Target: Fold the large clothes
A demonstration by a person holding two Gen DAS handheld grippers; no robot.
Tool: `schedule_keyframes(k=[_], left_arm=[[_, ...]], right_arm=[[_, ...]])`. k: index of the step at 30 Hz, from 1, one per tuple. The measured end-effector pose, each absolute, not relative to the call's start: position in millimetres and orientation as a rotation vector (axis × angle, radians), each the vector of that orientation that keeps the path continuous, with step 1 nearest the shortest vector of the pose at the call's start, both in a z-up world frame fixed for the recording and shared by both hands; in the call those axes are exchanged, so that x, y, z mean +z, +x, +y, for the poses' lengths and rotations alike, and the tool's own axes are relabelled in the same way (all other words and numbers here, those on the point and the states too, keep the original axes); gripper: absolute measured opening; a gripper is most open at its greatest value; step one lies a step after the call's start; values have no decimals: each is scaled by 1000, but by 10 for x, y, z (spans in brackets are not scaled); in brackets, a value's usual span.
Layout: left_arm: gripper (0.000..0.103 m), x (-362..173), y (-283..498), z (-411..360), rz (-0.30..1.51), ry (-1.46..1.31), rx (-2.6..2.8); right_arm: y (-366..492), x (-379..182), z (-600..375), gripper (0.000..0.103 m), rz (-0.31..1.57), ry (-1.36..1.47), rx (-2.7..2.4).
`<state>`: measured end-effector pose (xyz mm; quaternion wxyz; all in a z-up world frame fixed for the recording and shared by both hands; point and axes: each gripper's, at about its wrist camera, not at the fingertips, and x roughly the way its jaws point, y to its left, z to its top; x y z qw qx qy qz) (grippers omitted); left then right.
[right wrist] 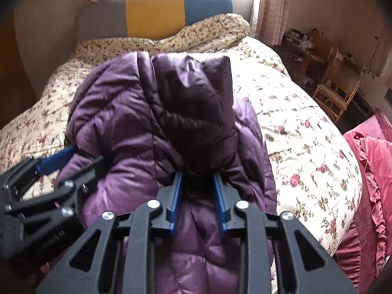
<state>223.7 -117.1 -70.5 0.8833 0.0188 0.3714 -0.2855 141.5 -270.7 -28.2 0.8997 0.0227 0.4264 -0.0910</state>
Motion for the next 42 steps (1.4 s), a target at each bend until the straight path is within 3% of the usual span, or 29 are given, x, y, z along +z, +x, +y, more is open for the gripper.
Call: schedule_keyframes(k=[10,20,36,41,42], left_arm=[[57,-619,2256,-1111,757,31,-584],[57,-560,2448,-1071,753,21,-555],[58,-1023,2609,-1403,818,47,-534],[62,-901,2558,-1280,816,10,-528],[67,-867,2542,-1236,814,-7,-519]], right_arm=[[1591,-160,-2637,28,844,38,-192],[1747,-389,-2812,26,886,81,-197],[1829,-840,-2959,26,870,46,-178],[1758,-683,-2946,34,862,54,-174],[1722,-626,-2955,40,858,68,-169]])
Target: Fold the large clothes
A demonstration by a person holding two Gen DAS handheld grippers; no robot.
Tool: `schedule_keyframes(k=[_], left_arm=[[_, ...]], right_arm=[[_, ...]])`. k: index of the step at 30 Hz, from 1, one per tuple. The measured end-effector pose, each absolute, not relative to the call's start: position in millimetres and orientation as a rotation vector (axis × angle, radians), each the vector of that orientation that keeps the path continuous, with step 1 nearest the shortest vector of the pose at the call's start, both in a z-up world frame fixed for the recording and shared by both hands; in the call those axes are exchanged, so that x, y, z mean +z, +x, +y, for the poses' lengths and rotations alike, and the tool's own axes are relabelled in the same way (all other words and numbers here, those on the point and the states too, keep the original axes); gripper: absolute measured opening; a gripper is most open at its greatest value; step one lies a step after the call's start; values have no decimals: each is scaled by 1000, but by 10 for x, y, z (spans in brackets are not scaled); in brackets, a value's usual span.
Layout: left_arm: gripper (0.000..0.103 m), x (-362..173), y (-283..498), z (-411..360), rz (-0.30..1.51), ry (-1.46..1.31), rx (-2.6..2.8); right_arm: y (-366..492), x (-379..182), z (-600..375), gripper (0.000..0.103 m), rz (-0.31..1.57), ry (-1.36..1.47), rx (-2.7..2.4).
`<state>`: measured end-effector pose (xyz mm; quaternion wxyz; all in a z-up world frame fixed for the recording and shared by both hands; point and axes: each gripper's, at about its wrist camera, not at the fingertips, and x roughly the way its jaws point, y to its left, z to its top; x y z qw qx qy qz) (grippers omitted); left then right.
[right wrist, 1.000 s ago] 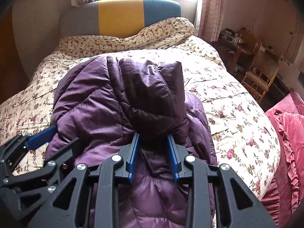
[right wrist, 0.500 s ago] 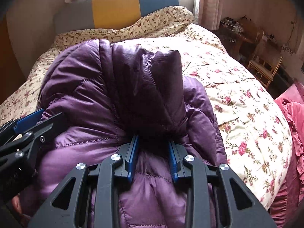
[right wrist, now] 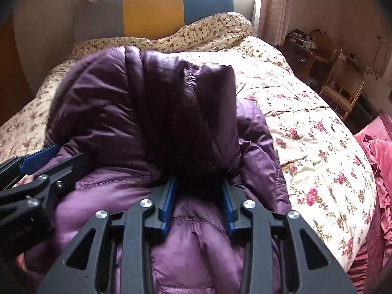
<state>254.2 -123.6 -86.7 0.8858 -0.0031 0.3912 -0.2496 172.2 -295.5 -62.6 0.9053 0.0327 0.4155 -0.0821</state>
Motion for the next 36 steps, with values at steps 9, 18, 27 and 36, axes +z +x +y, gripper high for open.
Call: schedule_keyframes(k=[9,18,27,36], left_arm=[[81,-805,2309,-595,828,-204,-446],[86,-1165,2283,-503,961,-405,-549],[49,-1076,2297,-584,930,-385,-651],[44,-925,2097,-220,868,-364,-651]], right_arm=[[1389,-486,-3164,89,855,169,-179],[1340,-653,-3285,79,901,325,-95],[1293,-623,-2992,41,892,264,-33],[1190,-476,-2554,28,872,182,45]])
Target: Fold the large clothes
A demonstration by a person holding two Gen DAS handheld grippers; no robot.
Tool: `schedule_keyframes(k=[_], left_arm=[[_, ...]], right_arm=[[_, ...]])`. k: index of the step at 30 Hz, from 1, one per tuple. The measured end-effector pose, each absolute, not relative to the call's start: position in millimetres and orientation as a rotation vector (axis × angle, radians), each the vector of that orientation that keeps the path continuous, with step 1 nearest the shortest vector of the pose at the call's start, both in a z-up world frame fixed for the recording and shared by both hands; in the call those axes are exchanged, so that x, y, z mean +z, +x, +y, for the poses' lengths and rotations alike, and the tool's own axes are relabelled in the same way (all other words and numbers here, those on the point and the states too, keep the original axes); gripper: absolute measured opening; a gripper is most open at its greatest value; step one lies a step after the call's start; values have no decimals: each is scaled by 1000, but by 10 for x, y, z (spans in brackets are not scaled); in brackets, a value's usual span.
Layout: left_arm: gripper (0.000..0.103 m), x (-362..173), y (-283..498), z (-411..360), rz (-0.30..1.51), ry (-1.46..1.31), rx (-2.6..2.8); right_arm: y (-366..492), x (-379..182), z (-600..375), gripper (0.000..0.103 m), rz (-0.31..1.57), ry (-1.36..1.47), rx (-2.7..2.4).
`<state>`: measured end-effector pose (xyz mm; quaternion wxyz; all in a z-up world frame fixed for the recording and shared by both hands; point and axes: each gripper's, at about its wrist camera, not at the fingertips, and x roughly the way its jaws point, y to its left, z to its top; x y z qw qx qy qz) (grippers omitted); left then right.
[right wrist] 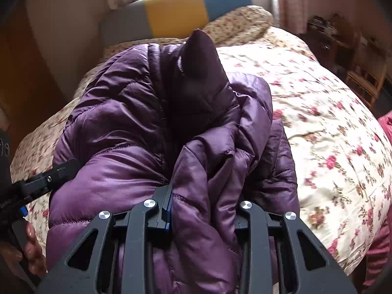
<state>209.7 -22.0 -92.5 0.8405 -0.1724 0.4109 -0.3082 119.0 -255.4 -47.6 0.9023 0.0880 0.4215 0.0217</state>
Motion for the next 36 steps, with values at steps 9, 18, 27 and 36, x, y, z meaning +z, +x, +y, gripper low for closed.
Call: schedule_keyframes(k=[9,18,27,36], left_arm=[[44,-725,1641,649,772,-365,-515],[45,-891,1123,1422,782,-415,-337],[53,-1081,1073,1223,777,-291,-230],[58,-934,963,1132,766,-217,-128]], right_arm=[[1196,-363,-1546,27,855,68,247],[1082,-460,-729,29,849,-68,319],[954,-857,-559,30,793,-206,223],[653,-714,-464,44,786,-226,187]])
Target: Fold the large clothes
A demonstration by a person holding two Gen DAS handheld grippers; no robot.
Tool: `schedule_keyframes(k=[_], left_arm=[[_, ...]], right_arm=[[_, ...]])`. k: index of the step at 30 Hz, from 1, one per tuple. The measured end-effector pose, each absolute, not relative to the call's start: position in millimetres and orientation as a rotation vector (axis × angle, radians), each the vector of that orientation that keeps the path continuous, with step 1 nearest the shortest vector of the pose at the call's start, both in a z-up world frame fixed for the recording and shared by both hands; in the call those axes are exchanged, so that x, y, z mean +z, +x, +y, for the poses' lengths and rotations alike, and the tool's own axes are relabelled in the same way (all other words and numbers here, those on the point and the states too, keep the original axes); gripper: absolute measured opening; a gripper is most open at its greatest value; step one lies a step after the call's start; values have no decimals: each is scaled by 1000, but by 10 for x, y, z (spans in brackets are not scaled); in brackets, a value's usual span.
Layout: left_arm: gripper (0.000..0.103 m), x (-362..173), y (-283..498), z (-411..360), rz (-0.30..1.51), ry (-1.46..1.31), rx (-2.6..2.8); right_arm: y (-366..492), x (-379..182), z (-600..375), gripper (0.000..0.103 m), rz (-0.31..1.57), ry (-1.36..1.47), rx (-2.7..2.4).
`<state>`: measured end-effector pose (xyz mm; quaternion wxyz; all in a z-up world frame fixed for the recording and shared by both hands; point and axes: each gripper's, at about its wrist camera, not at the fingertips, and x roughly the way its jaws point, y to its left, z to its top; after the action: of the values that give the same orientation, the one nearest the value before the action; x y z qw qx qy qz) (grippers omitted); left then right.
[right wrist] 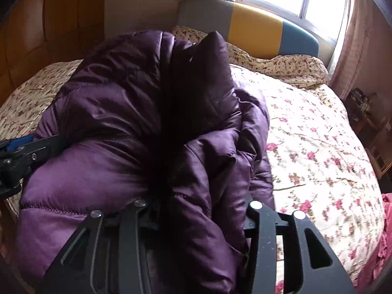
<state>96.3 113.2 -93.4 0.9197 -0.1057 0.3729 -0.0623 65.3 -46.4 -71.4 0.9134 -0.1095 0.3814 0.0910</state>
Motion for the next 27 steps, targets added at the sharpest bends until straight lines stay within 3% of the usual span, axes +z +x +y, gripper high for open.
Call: schedule_keyframes(k=[9,21,27], left_arm=[[58,-711,898,1233,710,-172,-68],[58,-515,1043,1383,670,-205,-21],[58,-464,1170,1420,666,-215,-2]], right_arm=[[496,-362,-398,61,764,-253,163],[700,-16,-291,60,679,-278,142],[884,28,-173,47,670,-287,137]])
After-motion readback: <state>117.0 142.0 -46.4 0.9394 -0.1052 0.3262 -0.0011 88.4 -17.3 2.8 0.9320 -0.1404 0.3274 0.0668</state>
